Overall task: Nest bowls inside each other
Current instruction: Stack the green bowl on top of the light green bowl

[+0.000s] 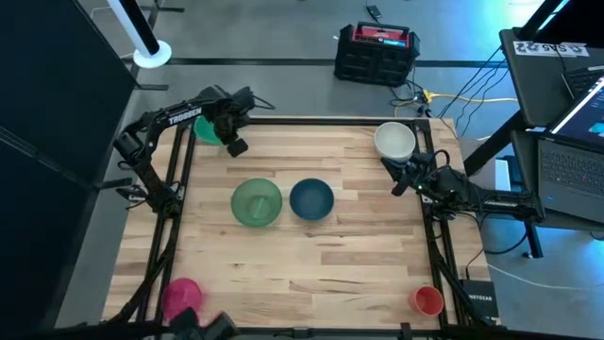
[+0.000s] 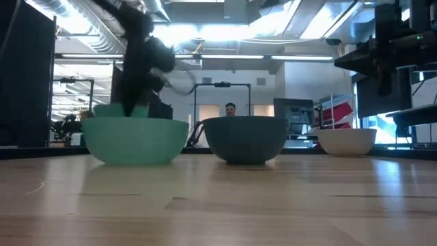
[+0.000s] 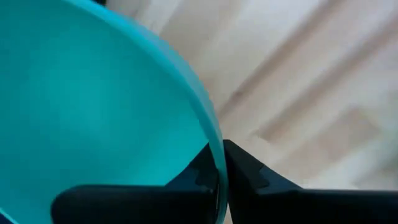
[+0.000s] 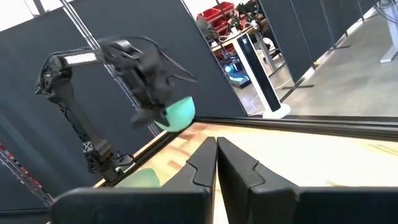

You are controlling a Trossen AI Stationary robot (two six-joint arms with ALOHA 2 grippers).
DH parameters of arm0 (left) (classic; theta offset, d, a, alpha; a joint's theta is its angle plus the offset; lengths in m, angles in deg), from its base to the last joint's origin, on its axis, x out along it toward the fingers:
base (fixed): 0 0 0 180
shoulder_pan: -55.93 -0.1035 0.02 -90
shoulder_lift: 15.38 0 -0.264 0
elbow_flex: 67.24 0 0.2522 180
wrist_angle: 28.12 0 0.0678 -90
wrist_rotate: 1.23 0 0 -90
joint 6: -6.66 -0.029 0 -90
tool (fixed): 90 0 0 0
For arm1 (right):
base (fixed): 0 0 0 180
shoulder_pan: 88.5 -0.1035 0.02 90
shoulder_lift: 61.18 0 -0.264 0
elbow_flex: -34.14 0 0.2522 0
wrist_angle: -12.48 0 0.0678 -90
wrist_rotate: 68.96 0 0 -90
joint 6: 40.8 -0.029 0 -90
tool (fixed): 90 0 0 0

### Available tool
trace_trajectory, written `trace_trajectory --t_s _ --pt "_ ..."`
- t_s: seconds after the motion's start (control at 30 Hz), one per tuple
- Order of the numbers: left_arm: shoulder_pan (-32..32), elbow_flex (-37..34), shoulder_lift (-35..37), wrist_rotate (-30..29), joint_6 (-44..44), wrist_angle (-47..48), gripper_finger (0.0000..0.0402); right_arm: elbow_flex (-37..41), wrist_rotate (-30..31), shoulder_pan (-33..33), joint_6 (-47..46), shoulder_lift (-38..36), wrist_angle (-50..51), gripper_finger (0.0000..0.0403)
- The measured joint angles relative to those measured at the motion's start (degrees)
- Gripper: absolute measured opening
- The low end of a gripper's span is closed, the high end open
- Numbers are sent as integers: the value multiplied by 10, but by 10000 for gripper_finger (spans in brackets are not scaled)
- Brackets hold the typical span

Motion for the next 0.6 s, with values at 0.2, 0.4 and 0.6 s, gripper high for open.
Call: trace_trajectory --t_s 0.2,0.4,0.6 --pt "169 117 1 0 119 86 0 0 0 0 -1 0 -5 0" --pt "354 143 0 23 257 101 0 0 5 0 0 0 -6 0" --pt "412 142 -55 27 263 79 0 0 3 0 0 0 -6 0"
